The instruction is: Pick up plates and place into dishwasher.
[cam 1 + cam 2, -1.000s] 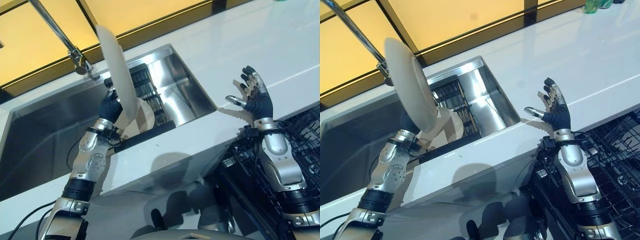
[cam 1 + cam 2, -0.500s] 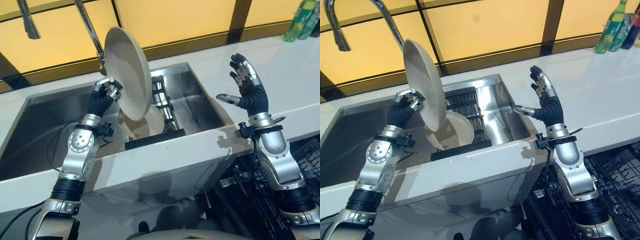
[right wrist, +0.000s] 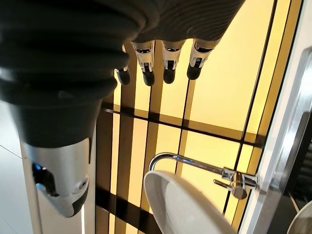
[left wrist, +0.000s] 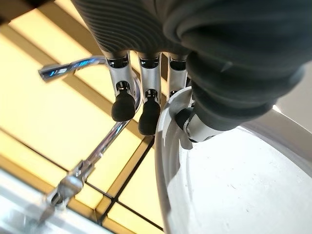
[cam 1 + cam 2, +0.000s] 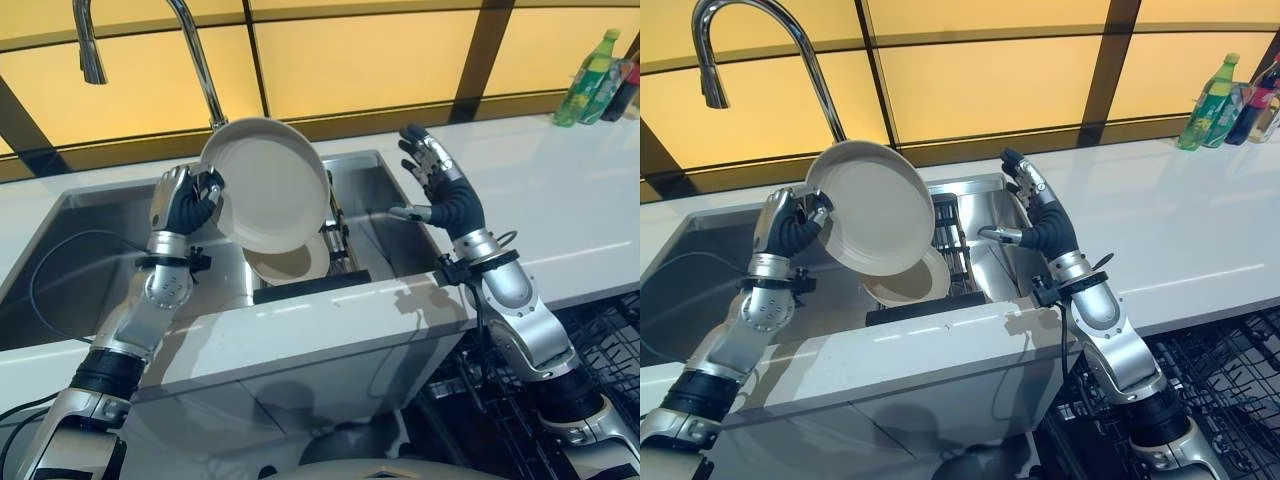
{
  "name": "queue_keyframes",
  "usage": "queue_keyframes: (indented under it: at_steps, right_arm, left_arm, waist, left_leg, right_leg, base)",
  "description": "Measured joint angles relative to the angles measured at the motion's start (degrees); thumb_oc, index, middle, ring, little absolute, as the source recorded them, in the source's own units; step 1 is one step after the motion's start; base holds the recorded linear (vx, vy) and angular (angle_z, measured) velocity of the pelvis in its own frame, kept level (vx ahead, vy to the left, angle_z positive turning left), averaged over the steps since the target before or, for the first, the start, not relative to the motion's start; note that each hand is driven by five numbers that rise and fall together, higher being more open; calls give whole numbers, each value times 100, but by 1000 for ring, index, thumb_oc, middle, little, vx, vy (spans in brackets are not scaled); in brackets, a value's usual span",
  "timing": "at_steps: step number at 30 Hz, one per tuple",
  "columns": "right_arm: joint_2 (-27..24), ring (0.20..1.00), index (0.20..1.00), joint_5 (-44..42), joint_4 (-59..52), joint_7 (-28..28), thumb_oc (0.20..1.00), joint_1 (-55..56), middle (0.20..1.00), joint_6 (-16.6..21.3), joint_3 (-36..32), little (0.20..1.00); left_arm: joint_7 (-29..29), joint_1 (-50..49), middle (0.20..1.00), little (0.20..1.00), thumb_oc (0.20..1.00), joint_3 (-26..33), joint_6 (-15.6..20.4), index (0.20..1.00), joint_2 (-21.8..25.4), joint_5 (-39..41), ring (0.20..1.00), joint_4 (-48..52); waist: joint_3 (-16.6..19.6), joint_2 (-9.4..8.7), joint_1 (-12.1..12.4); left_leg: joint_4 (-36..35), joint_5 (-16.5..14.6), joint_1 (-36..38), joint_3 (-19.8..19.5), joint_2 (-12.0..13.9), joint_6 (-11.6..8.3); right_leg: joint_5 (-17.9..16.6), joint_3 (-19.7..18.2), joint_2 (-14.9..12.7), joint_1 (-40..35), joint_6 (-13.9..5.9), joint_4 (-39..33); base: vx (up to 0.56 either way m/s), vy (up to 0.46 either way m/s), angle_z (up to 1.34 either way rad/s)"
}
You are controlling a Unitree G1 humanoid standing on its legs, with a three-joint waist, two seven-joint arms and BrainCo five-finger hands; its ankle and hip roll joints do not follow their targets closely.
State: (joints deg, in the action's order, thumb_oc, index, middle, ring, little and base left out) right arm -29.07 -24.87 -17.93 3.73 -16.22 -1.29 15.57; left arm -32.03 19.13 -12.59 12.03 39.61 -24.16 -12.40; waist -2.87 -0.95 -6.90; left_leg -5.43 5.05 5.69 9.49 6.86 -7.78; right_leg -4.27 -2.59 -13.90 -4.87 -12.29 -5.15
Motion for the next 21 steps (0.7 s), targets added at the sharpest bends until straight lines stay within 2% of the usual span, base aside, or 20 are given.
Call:
queue_keyframes:
  at_steps: [5,7,13,21]
  right_arm:
    - [379,1000,1000,-726,253,193,1000,-9,1000,-758,584,1000]
    - [472,1000,1000,-860,386,310,1000,-28,1000,-930,915,1000]
    - [840,1000,1000,-1495,837,1172,1000,-163,1000,-1127,1135,1000]
    - [1159,1000,1000,-1626,1067,1447,1000,-227,1000,-1143,1443,1000]
  left_arm:
    - [-500,180,200,200,200,-593,-289,200,42,-621,200,-2]
    - [-620,274,200,200,200,-807,-340,200,40,-666,200,-1]
    - [-864,586,200,200,200,-1215,-518,200,36,-779,200,-57]
    - [-916,673,200,200,200,-1369,-495,200,-255,-777,200,6]
  waist:
    - [61,-37,6]
    - [82,-40,16]
    - [153,-90,59]
    - [258,-110,219]
  left_leg:
    - [-1,-11,65,4,20,-14]
    - [0,-12,68,1,27,-16]
    - [1,-12,73,-1,38,-17]
    - [2,-14,74,-42,43,-20]
  right_leg:
    - [8,0,18,-66,14,-2]
    - [9,1,25,-77,16,-2]
    - [11,1,41,-80,20,0]
    - [23,42,44,-115,38,-2]
  base:
    - [-12,-26,0]
    - [0,0,0]
    - [0,0,0]
    - [19,15,2]
